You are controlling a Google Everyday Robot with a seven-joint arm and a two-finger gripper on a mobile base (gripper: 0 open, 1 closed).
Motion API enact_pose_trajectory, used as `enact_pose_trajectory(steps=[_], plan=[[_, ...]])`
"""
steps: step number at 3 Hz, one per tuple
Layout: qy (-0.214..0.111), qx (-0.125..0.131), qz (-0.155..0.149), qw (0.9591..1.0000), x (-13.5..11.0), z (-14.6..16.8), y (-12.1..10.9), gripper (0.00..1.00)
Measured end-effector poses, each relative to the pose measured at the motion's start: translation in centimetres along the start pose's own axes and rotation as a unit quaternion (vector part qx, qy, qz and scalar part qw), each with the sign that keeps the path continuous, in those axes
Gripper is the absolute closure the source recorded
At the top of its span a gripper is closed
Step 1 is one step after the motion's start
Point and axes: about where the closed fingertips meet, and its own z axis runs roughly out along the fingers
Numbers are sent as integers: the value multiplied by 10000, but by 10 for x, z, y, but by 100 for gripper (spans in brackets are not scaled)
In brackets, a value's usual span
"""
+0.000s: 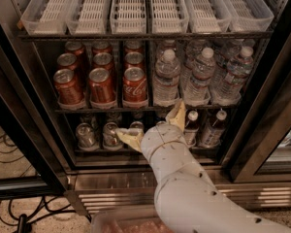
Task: Pick coke can from middle shelf of fridge
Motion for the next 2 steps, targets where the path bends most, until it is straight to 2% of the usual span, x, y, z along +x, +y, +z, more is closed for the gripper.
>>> enact_pose_trajectory(steps=[1, 2], plan=[[-1, -1, 1, 10000, 0, 0, 0, 0], [-90, -48, 100, 9999, -4, 4, 4, 5]])
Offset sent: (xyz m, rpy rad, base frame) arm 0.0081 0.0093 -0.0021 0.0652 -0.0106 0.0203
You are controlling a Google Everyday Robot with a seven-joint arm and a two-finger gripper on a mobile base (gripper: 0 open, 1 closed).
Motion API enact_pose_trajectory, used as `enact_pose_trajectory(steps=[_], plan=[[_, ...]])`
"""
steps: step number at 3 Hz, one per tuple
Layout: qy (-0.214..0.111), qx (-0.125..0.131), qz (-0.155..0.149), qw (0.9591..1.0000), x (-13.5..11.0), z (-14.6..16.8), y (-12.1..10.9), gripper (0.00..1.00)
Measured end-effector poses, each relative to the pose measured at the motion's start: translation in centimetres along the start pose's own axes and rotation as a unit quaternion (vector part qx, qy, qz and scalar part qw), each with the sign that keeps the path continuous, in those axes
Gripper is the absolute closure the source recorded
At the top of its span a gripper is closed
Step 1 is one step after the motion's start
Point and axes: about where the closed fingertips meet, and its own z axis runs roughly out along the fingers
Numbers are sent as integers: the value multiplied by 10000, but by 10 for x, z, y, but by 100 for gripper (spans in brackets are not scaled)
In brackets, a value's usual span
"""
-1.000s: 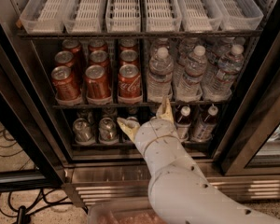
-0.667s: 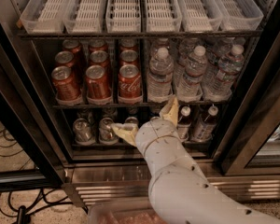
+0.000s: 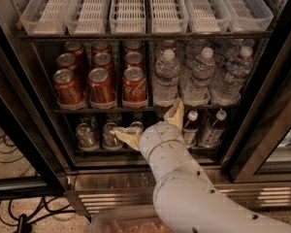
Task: Pick coke can from middle shelf of fridge
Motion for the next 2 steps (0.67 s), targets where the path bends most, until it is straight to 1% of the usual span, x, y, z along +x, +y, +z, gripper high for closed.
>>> enact_pose_trajectory(steps=[1, 2], plan=[[-95, -37, 55, 9999, -2, 10, 4, 22], [-207, -70, 79, 9997, -6, 23, 7, 27]])
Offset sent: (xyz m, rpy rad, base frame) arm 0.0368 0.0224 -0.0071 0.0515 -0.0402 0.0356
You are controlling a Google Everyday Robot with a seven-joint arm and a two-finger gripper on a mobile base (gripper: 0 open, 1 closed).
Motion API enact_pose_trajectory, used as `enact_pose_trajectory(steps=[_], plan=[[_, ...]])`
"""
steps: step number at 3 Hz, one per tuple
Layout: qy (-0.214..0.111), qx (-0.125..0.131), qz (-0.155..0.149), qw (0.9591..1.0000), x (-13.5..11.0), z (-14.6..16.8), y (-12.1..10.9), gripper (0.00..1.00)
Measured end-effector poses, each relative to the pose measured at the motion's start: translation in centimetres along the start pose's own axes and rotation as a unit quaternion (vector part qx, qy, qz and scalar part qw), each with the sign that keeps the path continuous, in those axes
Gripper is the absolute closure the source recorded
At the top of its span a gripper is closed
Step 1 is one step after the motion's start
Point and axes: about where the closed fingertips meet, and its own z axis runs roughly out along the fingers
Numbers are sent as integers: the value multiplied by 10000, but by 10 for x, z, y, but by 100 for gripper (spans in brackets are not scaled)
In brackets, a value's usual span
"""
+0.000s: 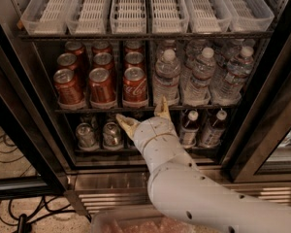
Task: Pick coke can from middle shelf of fridge
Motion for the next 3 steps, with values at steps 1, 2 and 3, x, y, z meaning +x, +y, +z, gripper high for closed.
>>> enact_pose_trajectory(steps=[1, 2, 3], plan=[[-90, -1, 2, 10000, -4, 9, 2, 30], [-165, -9, -6, 9999, -8, 17, 4, 34], [-264, 30, -74, 9996, -12, 25, 5, 37]])
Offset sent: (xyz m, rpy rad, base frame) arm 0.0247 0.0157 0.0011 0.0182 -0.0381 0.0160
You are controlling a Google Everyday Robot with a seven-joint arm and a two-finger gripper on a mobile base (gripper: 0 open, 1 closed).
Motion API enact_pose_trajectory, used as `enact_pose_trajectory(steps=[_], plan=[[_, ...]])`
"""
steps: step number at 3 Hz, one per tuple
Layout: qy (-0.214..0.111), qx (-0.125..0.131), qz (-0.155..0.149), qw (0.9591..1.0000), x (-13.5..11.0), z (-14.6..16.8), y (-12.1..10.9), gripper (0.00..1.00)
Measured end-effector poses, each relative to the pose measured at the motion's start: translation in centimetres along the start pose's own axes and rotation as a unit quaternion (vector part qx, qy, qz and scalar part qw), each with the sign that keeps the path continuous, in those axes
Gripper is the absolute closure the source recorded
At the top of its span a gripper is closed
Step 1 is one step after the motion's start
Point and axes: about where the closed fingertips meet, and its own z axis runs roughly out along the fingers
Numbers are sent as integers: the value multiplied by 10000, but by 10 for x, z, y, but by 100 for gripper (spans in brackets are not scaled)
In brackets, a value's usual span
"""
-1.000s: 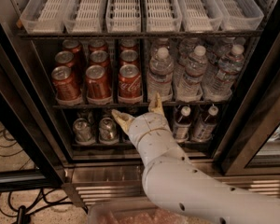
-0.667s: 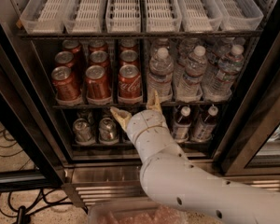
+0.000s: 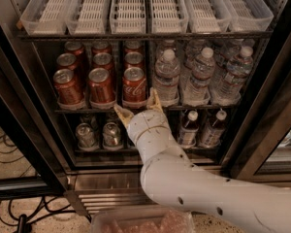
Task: Pick coke can from middle shelf of fridge
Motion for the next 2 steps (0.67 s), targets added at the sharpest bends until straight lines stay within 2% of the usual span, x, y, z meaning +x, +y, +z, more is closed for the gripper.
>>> enact_pose_trajectory(steps=[2], plan=[[-174, 247, -71, 9995, 0, 19, -4, 43]])
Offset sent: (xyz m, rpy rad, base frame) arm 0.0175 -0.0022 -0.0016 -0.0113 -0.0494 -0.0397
